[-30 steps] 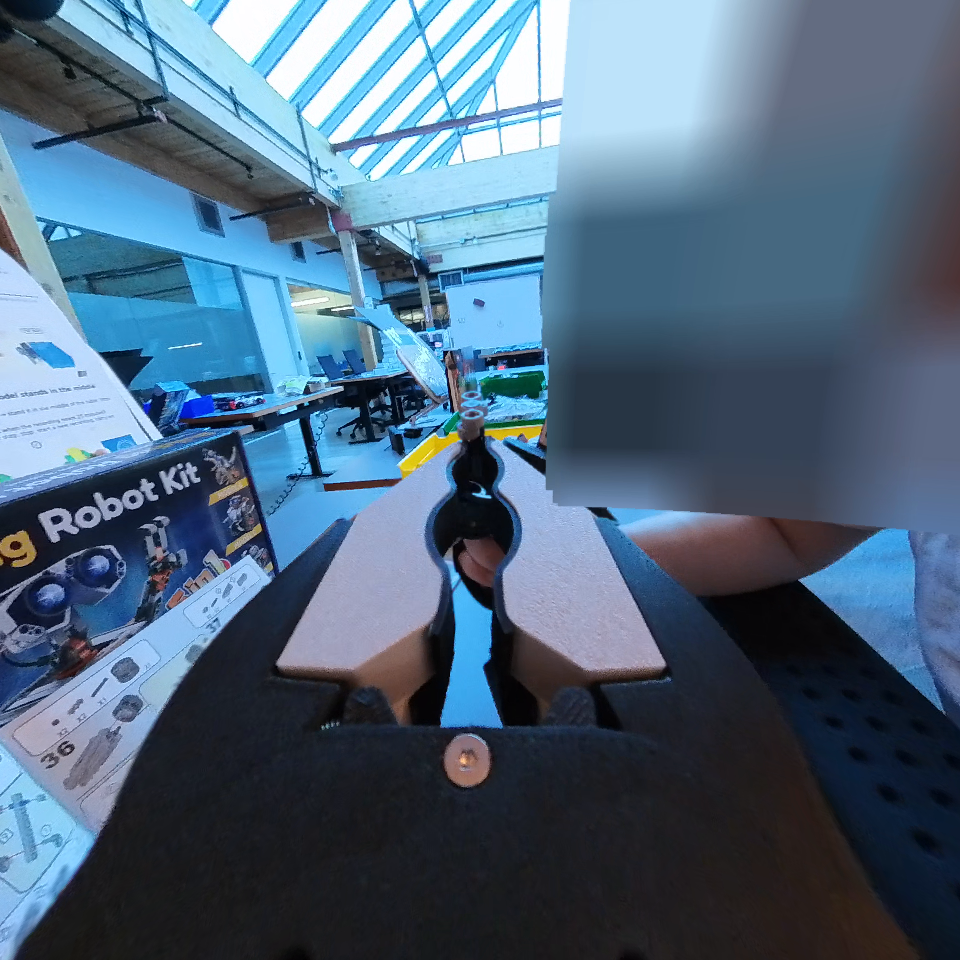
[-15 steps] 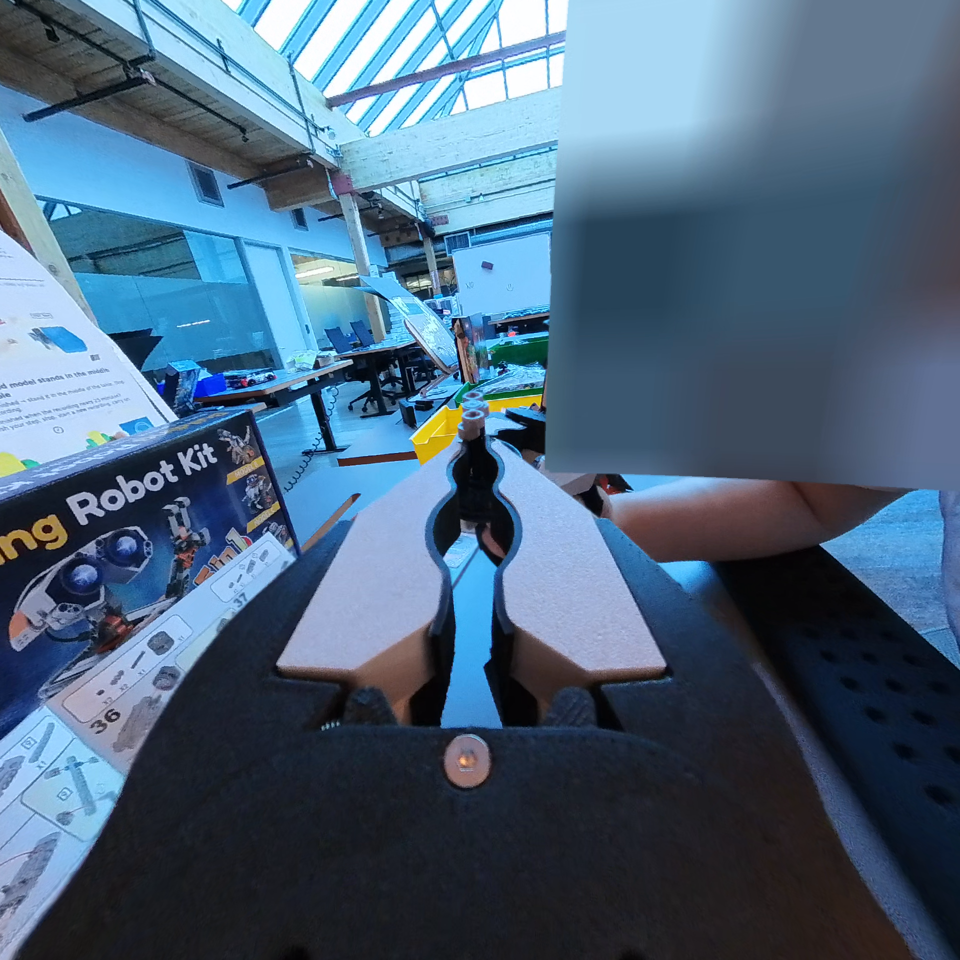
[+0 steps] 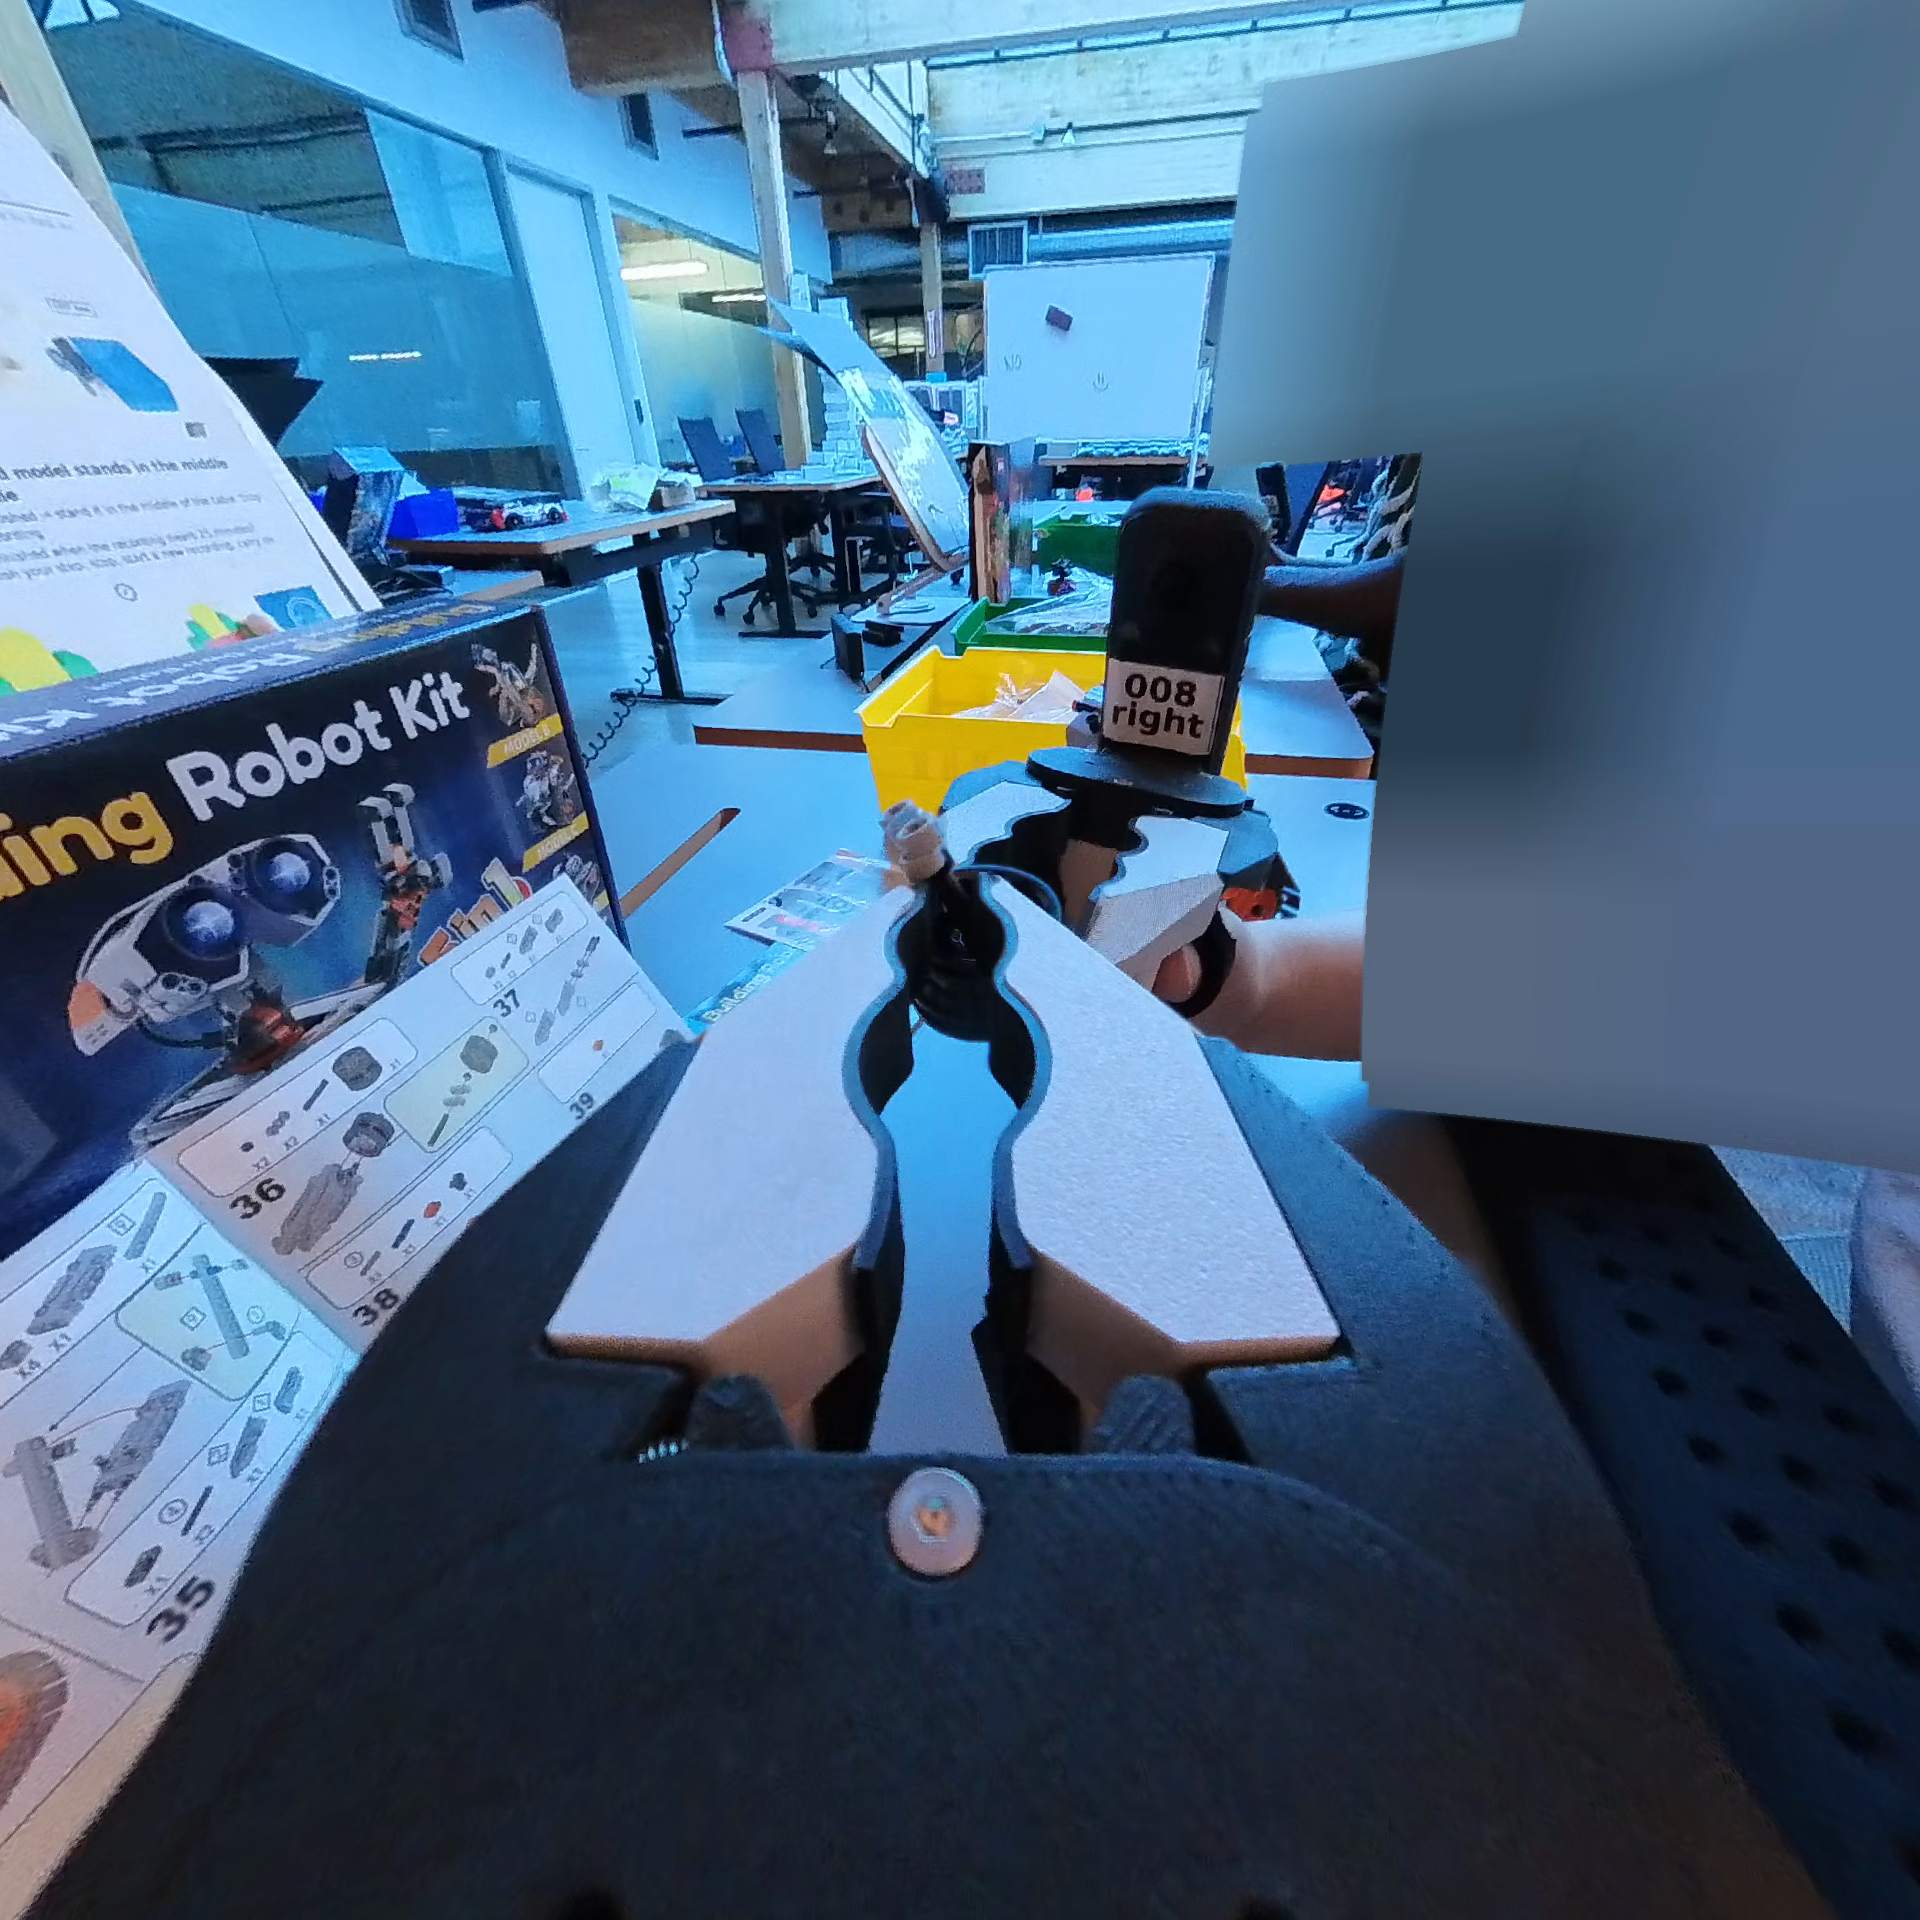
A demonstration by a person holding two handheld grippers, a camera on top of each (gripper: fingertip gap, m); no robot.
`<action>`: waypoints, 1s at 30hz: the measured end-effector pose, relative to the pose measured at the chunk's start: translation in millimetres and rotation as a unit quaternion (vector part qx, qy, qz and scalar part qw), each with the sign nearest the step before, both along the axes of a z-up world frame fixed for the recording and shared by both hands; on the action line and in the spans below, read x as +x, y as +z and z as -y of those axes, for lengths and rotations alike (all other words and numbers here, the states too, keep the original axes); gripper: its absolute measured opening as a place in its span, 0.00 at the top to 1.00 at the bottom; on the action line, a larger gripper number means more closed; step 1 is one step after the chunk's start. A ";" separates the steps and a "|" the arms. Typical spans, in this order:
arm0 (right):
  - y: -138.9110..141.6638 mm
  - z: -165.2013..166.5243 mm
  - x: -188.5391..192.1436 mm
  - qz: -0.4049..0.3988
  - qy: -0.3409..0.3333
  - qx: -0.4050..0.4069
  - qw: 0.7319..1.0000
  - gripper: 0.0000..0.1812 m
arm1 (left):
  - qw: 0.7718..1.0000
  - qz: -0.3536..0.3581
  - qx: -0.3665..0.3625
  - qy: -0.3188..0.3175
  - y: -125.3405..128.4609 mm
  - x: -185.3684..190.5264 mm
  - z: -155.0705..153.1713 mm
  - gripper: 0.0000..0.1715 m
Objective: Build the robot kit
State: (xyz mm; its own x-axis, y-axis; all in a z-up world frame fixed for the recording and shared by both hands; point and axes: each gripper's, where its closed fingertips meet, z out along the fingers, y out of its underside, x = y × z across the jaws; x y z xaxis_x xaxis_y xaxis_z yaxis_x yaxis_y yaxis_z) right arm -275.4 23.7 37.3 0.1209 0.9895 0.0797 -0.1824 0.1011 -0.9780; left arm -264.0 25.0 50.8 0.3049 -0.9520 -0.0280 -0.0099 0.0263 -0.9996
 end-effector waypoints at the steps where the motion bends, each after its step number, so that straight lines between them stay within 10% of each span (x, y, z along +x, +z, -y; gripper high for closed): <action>1: -0.5 -1.2 0.2 0.001 -0.002 -0.002 1.000 0.84 | 1.000 -0.004 0.001 0.002 -0.6 0.3 -0.5 0.96; 23: -12.4 -17.6 6.7 0.065 -0.095 0.112 0.987 0.84 | 0.995 -0.076 0.047 0.035 -10.8 -5.4 -3.6 0.89; 30: -38.2 -84.2 47.3 0.104 -0.165 -0.036 0.980 0.84 | 0.969 -0.156 -0.110 0.158 -62.5 -68.9 -55.4 0.86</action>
State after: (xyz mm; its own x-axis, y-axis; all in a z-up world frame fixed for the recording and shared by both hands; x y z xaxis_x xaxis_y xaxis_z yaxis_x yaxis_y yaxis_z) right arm -228.2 107.9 -0.9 0.4242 0.9031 0.0671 0.0519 0.0497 -0.9974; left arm -333.0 80.4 -11.7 0.5918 -0.8057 0.0266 -0.2850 -0.2400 -0.9280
